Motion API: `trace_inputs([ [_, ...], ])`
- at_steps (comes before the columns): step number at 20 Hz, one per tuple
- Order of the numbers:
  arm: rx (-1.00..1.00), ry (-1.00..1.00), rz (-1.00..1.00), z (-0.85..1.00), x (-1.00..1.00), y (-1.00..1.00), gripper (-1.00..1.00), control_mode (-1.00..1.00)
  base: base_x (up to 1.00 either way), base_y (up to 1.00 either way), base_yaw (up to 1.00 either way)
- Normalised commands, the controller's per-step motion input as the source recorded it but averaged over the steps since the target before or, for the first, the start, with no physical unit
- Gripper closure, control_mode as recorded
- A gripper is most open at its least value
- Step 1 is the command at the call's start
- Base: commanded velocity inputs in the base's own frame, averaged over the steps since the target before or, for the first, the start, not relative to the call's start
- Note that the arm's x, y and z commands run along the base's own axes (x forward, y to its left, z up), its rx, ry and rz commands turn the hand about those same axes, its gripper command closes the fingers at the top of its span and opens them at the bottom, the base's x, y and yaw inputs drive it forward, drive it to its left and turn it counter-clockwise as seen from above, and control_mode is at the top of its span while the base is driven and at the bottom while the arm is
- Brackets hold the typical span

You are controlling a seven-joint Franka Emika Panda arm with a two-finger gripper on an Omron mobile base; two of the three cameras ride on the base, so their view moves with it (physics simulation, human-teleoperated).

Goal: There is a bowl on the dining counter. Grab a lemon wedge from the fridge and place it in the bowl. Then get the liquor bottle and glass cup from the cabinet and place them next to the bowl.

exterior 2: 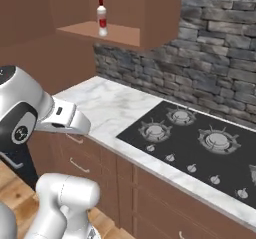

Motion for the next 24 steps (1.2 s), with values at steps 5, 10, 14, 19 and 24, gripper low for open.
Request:
trace_inputs([
  [5, 0.0, 0.0, 0.0, 0.0, 0.0, 0.0, -1.0, 1.0, 0.43, 0.28, -0.47],
  [10, 0.0, 0.0, 0.0, 0.0, 0.0, 0.0, -1.0, 1.0, 0.52, 0.62, -0.43],
  [14, 0.0, 0.0, 0.0, 0.0, 0.0, 0.0, -1.0, 1.0, 0.55, 0.77, -0.35],
  [19, 0.0, 0.0, 0.0, 0.0, 0.0, 0.0, -1.0, 1.0, 0.42, 0.61, -0.3],
  [24, 0.0, 0.0, 0.0, 0.0, 0.0, 0.0, -1.0, 1.0, 0.42, 0.61, -0.24],
])
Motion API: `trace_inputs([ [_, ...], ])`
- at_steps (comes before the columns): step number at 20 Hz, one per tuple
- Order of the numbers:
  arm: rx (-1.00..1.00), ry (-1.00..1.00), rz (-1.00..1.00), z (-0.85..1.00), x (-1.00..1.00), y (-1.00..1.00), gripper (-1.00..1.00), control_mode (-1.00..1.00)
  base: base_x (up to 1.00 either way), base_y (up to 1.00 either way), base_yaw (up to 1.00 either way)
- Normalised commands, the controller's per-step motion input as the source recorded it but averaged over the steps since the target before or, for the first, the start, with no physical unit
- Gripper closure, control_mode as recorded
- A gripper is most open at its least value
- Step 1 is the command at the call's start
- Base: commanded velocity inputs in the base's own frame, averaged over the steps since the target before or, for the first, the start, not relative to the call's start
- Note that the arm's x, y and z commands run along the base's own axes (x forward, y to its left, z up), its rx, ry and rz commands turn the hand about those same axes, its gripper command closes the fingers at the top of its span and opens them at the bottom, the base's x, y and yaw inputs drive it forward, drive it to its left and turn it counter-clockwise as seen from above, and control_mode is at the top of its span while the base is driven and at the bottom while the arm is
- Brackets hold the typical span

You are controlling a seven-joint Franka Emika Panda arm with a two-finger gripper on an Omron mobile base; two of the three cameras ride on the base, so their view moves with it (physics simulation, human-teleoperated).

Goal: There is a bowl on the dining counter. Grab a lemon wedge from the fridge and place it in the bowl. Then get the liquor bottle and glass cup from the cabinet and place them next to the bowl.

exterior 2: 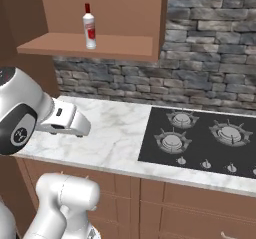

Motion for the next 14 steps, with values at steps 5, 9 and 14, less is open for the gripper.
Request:
trace_inputs([
  [5, 0.0, 0.0, 0.0, 0.0, 0.0, 0.0, -1.0, 1.0, 0.44, 0.46, -0.18],
  [9, 0.0, -0.03, -0.03, 0.3, 0.29, 0.09, -1.0, -1.0, 0.0, 0.0, 0.0],
  [14, 0.01, -0.23, 0.0, 0.69, 0.0, 0.0, -1.0, -1.0, 0.0, 0.0, 0.0],
])
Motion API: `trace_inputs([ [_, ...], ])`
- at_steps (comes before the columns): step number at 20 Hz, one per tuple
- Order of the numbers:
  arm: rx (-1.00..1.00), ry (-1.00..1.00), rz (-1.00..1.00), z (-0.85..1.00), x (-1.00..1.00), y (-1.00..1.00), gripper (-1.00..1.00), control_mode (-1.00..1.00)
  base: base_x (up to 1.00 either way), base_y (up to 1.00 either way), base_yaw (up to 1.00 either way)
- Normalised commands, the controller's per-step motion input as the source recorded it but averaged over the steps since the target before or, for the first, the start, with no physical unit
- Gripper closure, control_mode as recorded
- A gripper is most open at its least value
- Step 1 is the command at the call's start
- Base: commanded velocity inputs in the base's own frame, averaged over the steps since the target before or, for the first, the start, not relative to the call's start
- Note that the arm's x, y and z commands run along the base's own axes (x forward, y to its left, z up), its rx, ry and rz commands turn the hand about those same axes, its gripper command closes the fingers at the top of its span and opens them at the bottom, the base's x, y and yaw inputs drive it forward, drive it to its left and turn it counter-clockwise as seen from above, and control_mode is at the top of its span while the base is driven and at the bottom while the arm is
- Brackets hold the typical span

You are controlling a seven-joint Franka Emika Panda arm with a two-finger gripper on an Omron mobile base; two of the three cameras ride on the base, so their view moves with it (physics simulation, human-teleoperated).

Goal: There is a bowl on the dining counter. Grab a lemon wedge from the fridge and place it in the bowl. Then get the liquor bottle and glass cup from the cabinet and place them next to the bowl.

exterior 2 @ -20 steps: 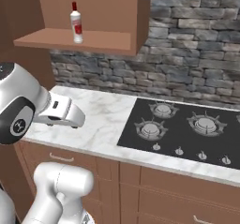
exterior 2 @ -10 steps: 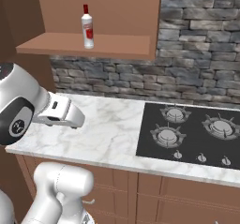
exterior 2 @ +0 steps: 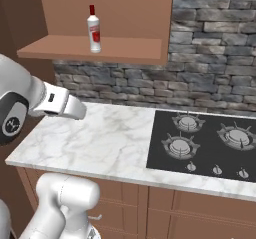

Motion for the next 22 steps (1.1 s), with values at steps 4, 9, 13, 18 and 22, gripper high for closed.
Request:
trace_inputs([
  [4, 0.05, -0.25, 0.0, 0.65, 0.2, 0.0, -1.0, -1.0, 0.0, 0.0, 0.0],
  [9, 0.09, -0.13, 0.0, 0.38, 0.51, 0.04, -1.0, -1.0, 0.0, 0.0, 0.0],
  [13, 0.03, 0.0, 0.0, 0.29, 0.78, 0.23, -1.0, -1.0, 0.0, 0.0, 0.0],
  [18, 0.0, -0.01, 0.01, 0.18, 0.65, 0.25, -1.0, -1.0, 0.0, 0.0, 0.0],
  [22, 0.0, -0.05, 0.02, 0.14, 0.54, 0.21, -1.0, -1.0, 0.0, 0.0, 0.0],
])
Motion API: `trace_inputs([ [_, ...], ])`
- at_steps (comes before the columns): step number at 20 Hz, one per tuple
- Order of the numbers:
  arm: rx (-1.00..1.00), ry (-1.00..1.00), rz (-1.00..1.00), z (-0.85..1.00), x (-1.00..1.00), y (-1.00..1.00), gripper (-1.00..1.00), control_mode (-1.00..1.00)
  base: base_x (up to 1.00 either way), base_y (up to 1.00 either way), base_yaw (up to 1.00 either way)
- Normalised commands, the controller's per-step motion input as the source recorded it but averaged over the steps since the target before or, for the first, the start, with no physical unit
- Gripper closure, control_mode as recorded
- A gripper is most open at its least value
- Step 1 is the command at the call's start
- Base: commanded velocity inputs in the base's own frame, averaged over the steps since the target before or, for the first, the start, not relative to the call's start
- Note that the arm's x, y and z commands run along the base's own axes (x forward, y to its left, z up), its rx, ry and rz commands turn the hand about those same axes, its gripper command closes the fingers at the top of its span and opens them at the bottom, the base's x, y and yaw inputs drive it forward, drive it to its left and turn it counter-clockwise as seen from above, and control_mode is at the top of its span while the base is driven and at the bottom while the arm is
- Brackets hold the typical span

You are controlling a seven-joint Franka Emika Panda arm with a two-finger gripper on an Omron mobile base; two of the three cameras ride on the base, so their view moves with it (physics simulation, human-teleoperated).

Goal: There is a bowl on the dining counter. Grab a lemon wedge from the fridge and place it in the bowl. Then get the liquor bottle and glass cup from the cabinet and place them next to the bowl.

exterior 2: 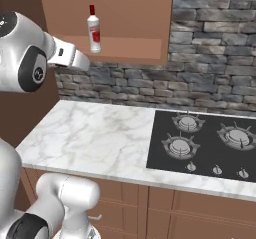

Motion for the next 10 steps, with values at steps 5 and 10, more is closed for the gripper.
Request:
trace_inputs([
  [5, 0.0, -0.05, 0.05, 0.17, 0.7, 0.15, -1.0, -1.0, 0.0, 0.0, 0.0],
  [10, 0.0, -0.06, 0.05, 0.24, 0.75, 0.11, -1.0, -1.0, 0.0, 0.0, 0.0],
])
